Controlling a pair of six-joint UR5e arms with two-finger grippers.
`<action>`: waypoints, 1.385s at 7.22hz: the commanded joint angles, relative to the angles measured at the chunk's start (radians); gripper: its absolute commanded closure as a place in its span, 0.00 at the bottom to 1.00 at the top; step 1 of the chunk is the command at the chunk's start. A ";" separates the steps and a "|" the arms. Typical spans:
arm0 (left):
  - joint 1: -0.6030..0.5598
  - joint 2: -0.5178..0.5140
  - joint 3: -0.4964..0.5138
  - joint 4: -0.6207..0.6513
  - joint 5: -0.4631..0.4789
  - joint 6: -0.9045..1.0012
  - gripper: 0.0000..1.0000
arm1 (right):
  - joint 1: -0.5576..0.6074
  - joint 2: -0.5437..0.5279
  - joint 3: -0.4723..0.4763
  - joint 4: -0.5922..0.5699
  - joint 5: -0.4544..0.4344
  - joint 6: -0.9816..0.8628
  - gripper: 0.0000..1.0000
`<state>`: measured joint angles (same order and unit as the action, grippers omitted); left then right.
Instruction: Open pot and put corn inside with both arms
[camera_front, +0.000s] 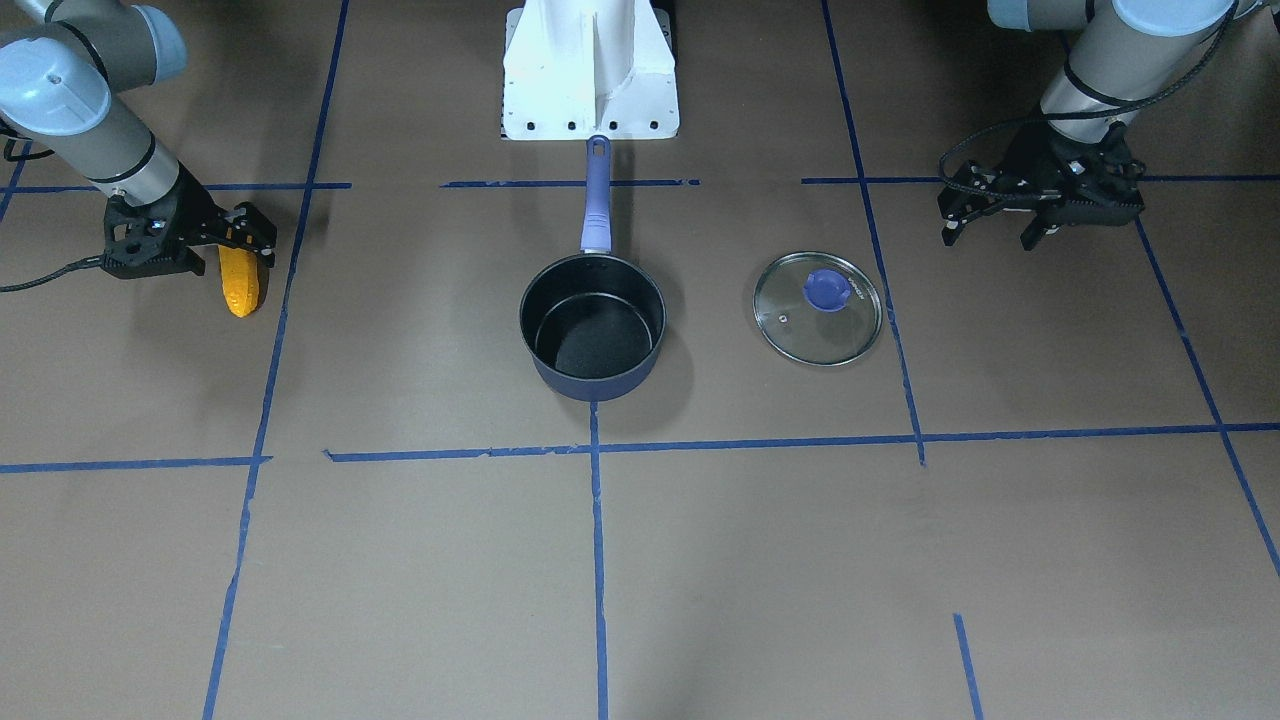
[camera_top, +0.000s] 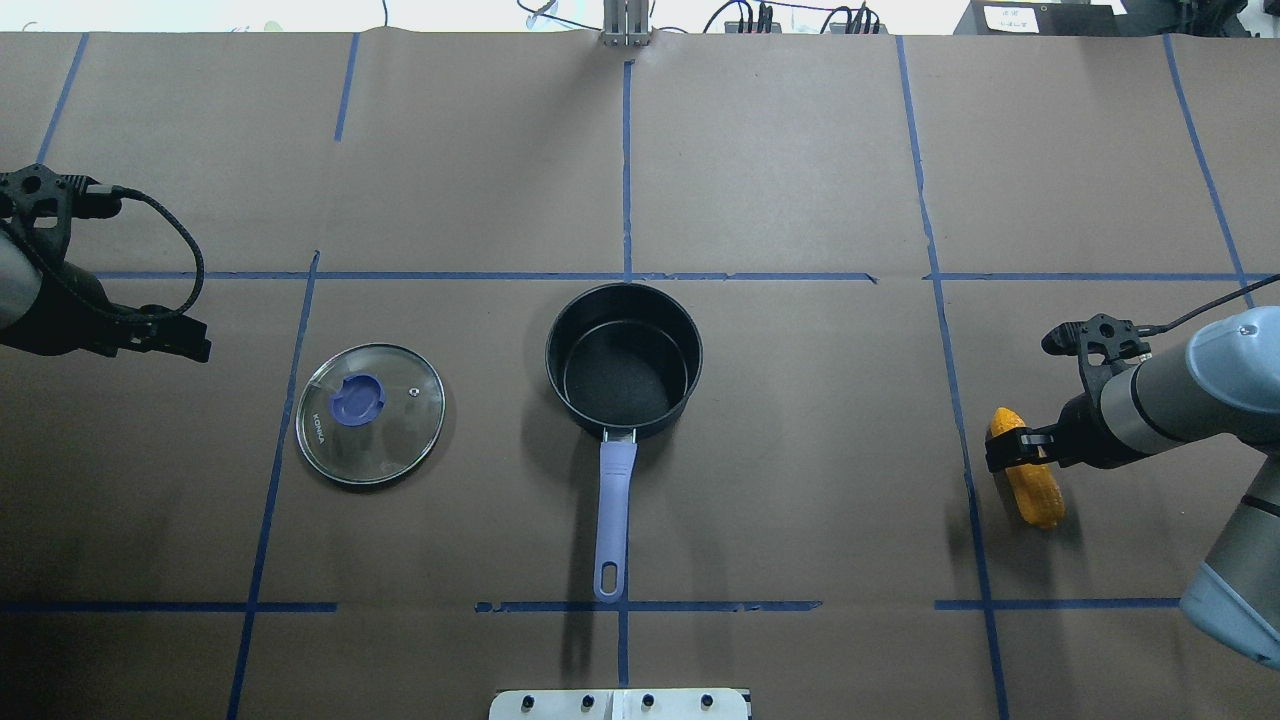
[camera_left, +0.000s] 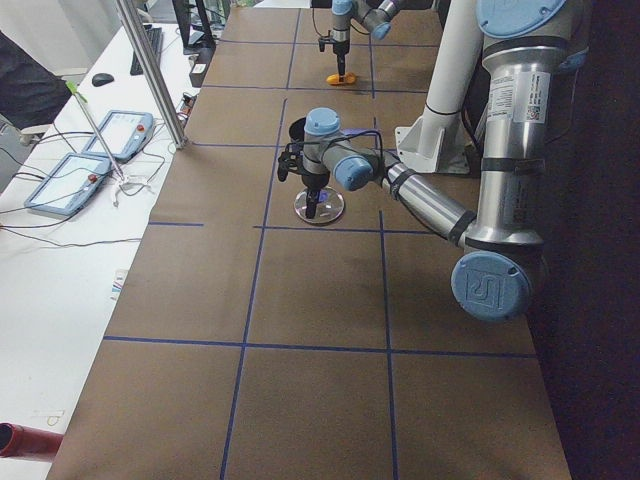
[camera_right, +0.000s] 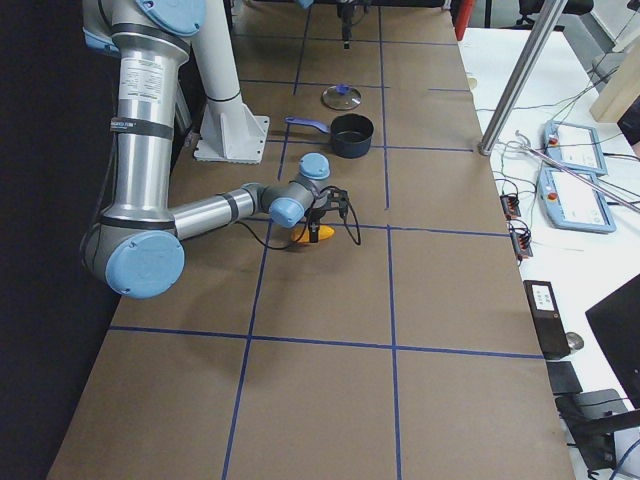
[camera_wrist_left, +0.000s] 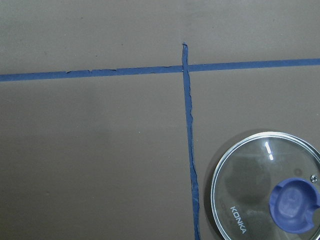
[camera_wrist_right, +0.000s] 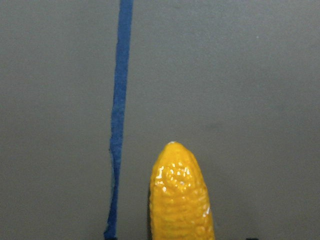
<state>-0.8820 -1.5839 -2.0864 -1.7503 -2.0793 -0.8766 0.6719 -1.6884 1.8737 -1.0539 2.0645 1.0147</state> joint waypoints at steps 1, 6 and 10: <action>0.000 0.001 -0.006 0.000 -0.001 -0.004 0.00 | -0.005 0.004 -0.022 0.000 -0.001 0.001 0.69; -0.026 0.007 -0.043 0.003 -0.007 0.005 0.00 | -0.006 0.164 0.070 -0.015 0.008 0.210 1.00; -0.028 0.030 -0.046 0.000 -0.004 0.007 0.00 | -0.106 0.736 -0.130 -0.275 -0.090 0.578 1.00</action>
<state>-0.9093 -1.5556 -2.1314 -1.7490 -2.0844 -0.8700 0.5973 -1.1088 1.8396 -1.2907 2.0292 1.4981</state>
